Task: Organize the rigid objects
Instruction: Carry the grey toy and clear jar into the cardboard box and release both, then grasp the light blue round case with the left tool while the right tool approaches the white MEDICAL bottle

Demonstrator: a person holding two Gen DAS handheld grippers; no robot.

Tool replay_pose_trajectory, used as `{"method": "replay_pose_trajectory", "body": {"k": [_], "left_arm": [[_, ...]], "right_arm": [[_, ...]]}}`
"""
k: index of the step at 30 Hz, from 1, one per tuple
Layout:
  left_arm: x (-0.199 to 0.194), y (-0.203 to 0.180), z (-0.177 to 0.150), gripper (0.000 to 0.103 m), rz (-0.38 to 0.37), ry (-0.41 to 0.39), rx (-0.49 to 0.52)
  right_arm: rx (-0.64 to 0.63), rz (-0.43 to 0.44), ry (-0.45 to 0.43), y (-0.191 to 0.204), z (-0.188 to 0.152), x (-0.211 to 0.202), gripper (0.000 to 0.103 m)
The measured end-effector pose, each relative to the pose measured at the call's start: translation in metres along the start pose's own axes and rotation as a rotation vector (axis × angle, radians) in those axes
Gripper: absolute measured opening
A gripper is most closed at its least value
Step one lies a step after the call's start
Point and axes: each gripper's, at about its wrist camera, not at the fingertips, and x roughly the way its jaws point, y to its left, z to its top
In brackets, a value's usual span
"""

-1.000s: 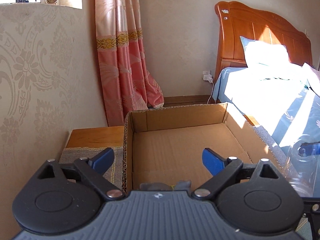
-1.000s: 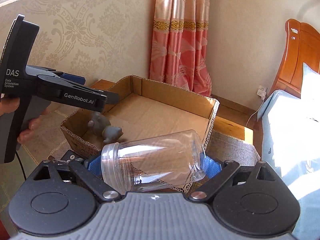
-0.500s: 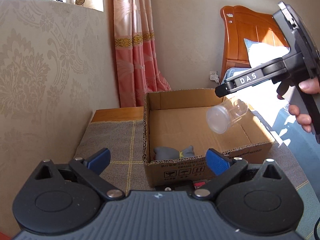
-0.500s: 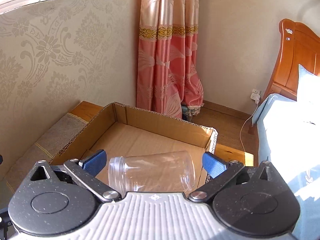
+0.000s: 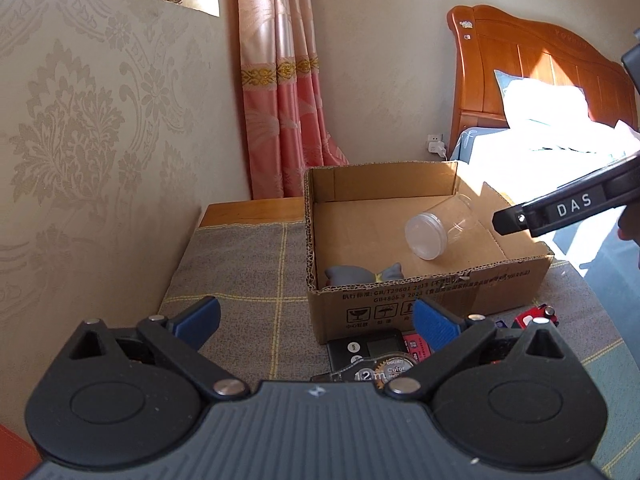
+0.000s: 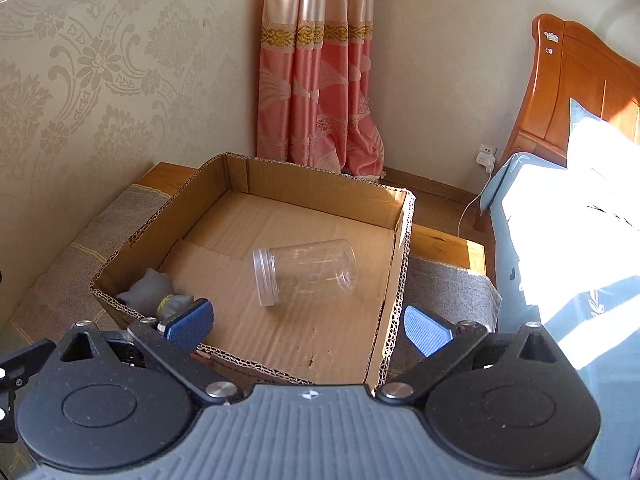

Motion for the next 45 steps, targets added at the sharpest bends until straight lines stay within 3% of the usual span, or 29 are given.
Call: {"method": "replay_pose_trajectory", "body": {"k": [9,16,19,36,45], "left_arm": [[-0.008,0.009,-0.018,0.102,-0.001,0.004,-0.02],[-0.002,0.011,-0.04,0.102,0.004,0.057,-0.027],[-0.001,0.009,-0.048,0.102,0.017,0.068,-0.017],[0.017,-0.008,-0.061,0.102,-0.097,0.139,0.012],[0.051,-0.019,-0.066,0.102,-0.07,0.216,0.025]], "right_arm": [[0.047,0.002,0.035,0.023,-0.067,-0.027,0.103],[0.047,-0.009,0.086,0.048,-0.109,-0.026,0.103],[0.054,-0.025,0.109,0.053,-0.118,-0.02,0.103],[0.123,-0.076,0.247,0.022,-0.162,-0.002,0.103],[0.105,-0.043,0.189,0.02,-0.171,-0.006,0.103]]}}
